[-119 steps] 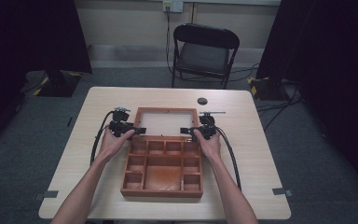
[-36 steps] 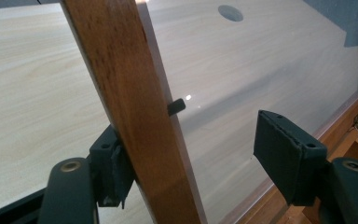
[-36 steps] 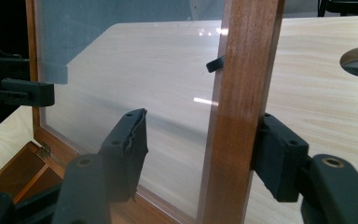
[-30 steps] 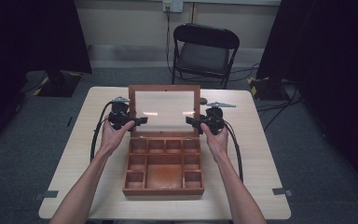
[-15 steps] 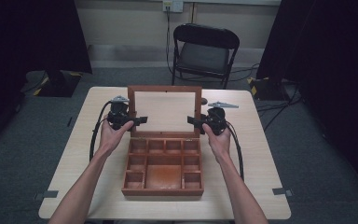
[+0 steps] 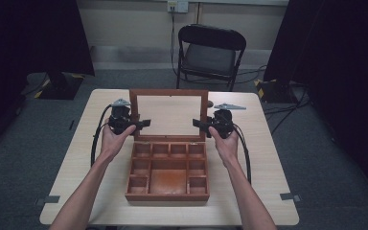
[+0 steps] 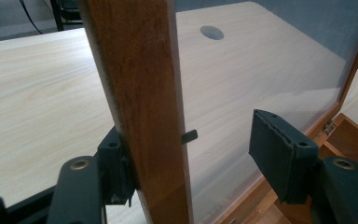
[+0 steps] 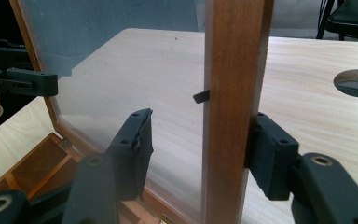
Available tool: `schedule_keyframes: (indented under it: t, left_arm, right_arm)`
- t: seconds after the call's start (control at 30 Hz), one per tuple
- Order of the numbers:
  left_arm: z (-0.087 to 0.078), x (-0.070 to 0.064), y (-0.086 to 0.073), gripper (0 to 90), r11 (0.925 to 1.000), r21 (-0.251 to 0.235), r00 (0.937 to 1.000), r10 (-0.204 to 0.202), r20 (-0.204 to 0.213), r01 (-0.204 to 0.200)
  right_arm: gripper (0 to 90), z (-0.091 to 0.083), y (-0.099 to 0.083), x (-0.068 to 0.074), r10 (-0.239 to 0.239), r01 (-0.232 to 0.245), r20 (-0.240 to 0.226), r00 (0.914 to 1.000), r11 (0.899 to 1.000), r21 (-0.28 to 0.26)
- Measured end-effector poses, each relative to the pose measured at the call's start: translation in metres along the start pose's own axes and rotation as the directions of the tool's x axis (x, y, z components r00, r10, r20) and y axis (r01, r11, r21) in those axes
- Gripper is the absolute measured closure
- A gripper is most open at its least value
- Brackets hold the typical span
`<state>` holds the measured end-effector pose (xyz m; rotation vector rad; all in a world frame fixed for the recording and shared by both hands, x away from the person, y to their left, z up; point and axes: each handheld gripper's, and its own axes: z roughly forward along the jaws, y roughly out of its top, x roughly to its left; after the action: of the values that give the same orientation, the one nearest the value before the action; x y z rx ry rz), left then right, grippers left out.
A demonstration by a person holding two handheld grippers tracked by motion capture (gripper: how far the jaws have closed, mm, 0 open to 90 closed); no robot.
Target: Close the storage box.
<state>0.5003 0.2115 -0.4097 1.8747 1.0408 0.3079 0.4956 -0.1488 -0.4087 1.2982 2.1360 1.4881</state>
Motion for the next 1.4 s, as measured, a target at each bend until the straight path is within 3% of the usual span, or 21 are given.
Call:
schedule_keyframes:
  t: [0.13, 0.53, 0.83, 0.93, 1.13, 1.4]
  left_arm:
    - [-0.004, -0.002, -0.001, 36.0, 0.9995, -0.032, 0.9999, -0.003, 0.015, 0.004]
    - [-0.016, -0.010, -0.004, 35.8, 0.9984, -0.048, 0.9990, 0.031, 0.033, -0.030]
    - [-0.022, -0.013, -0.008, 35.9, 0.9974, -0.065, 0.9980, 0.034, 0.054, -0.031]
    - [-0.023, -0.017, -0.009, 36.6, 0.9956, -0.051, 0.9964, 0.080, 0.026, -0.079]
    - [-0.027, -0.016, -0.013, 37.9, 0.9956, -0.084, 0.9972, 0.047, 0.058, -0.042]
    - [-0.030, -0.020, -0.014, 33.9, 0.9954, -0.071, 0.9955, 0.069, 0.066, -0.064]
  right_arm:
    - [45.7, -0.003, -0.001, 0.002, -0.005, 0.005, 0.000, 1.0000, 1.000, -0.002]
    - [46.3, -0.010, -0.004, 0.008, -0.018, 0.018, 0.001, 0.9998, 1.000, -0.013]
    - [44.3, -0.014, -0.005, 0.013, -0.014, 0.013, -0.006, 0.9999, 1.000, -0.010]
    - [42.3, -0.016, -0.005, 0.017, -0.016, 0.016, -0.004, 0.9999, 1.000, -0.007]
    - [41.0, -0.019, -0.007, 0.019, -0.017, 0.017, -0.013, 0.9998, 1.000, -0.010]
    - [39.3, -0.022, -0.009, 0.022, -0.019, 0.018, -0.022, 0.9996, 1.000, -0.012]
